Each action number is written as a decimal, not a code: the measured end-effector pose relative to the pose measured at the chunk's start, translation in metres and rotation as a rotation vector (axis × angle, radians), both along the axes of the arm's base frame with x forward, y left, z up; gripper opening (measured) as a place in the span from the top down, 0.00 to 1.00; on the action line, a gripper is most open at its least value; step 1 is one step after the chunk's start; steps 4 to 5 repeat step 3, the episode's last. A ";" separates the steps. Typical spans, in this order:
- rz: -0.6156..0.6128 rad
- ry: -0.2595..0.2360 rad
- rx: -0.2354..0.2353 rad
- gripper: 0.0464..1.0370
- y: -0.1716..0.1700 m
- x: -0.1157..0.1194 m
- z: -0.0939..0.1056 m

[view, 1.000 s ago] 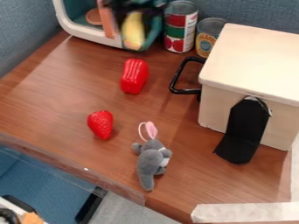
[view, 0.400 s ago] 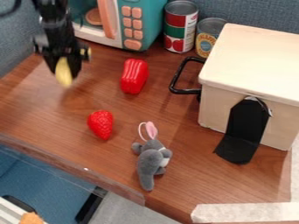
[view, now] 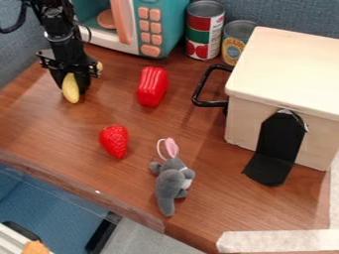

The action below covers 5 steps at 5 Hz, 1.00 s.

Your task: Move the toy banana to the left middle of the table

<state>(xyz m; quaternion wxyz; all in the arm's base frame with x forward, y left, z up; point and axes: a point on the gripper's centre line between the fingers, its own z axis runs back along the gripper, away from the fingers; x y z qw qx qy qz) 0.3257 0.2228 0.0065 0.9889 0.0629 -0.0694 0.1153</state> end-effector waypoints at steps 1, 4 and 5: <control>0.026 0.014 -0.016 0.13 -0.002 -0.010 0.006; 0.121 0.007 -0.049 0.04 0.000 -0.006 0.057; 0.121 0.007 -0.049 0.04 0.000 -0.006 0.057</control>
